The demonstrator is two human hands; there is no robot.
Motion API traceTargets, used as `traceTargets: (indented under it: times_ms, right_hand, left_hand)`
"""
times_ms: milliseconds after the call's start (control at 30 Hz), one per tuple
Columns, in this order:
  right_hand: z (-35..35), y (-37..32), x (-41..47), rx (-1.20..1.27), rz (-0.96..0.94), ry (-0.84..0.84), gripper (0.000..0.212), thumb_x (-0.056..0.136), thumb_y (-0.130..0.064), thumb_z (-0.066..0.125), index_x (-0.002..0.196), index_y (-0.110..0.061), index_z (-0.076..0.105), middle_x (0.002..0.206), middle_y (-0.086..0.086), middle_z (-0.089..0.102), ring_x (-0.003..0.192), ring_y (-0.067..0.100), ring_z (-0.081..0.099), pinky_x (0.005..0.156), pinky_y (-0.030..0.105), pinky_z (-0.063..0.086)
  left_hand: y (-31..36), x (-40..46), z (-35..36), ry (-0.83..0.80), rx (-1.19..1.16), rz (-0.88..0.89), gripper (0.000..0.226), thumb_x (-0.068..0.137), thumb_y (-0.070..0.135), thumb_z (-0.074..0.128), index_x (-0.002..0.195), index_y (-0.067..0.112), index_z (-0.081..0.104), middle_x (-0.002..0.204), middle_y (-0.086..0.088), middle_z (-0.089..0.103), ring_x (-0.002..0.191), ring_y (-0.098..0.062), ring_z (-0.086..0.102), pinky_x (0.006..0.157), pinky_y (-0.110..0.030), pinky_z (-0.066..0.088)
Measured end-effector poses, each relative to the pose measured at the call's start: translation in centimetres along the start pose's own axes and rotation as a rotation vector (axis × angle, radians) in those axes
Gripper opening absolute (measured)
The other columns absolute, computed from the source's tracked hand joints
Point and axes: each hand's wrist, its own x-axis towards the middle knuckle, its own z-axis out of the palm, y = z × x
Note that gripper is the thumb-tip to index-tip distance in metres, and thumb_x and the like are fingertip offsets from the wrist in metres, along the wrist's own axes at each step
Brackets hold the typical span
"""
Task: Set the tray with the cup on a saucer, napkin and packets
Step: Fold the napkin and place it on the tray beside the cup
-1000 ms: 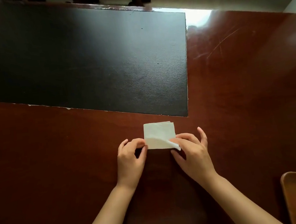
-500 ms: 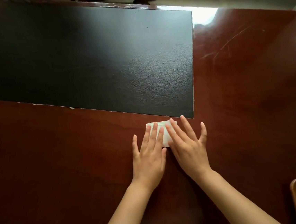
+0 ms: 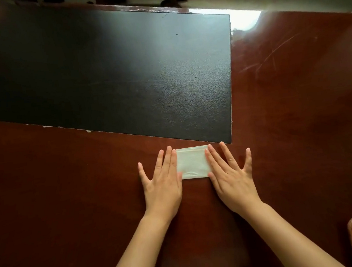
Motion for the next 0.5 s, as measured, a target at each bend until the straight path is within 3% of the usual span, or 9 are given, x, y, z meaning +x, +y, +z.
traceTargets:
  times_ms: [100,200,333,433,500]
  right_hand:
    - [0.0,0.1,0.0,0.002,0.001,-0.026,0.054,0.095,-0.039,0.018,0.145,-0.021,0.011,0.153,-0.008,0.019,0.143,0.019,0.009,0.108,0.061,-0.009]
    - [0.2,-0.1,0.1,0.018,0.023,-0.047,0.054,0.095,-0.040,0.013,0.145,-0.024,0.003,0.154,-0.009,0.010,0.143,0.016,0.002,0.109,0.058,-0.013]
    - [0.4,-0.1,0.0,0.026,0.030,-0.057,0.055,0.093,-0.041,0.009,0.145,-0.024,0.000,0.155,-0.009,0.007,0.143,0.014,0.000,0.111,0.053,-0.014]
    - [0.3,-0.2,0.0,0.050,0.029,-0.057,0.055,0.093,-0.040,0.010,0.145,-0.023,0.002,0.154,-0.009,0.008,0.143,0.015,0.003,0.111,0.052,-0.012]
    - [0.3,-0.3,0.0,0.068,0.028,-0.060,0.055,0.093,-0.040,0.010,0.145,-0.023,0.003,0.154,-0.009,0.007,0.143,0.014,0.002,0.112,0.052,-0.010]
  left_hand:
    - [0.8,-0.4,-0.7,0.049,-0.046,-0.082,0.053,0.099,0.027,0.030,0.148,0.016,0.012,0.158,-0.002,0.010,0.145,-0.018,0.002,0.115,-0.052,0.006]
    - [2.1,-1.2,-1.8,0.175,-0.317,-0.202,0.041,0.098,0.017,0.040,0.138,0.008,0.039,0.144,-0.011,0.043,0.135,-0.023,0.035,0.108,-0.034,0.032]
    - [3.7,-0.6,-3.2,0.053,-0.694,-0.430,0.044,0.098,0.019,0.041,0.141,0.011,0.035,0.143,-0.009,0.038,0.125,-0.019,0.044,0.091,-0.020,0.037]
    - [3.8,0.8,-3.7,0.000,-0.710,-0.459,0.048,0.094,0.022,0.048,0.138,0.008,0.037,0.135,-0.011,0.046,0.114,-0.022,0.052,0.091,-0.032,0.046]
    - [3.6,1.6,-3.8,-0.020,-0.684,-0.472,0.048,0.090,0.026,0.055,0.133,0.009,0.041,0.122,-0.010,0.054,0.104,-0.019,0.053,0.083,-0.033,0.048]
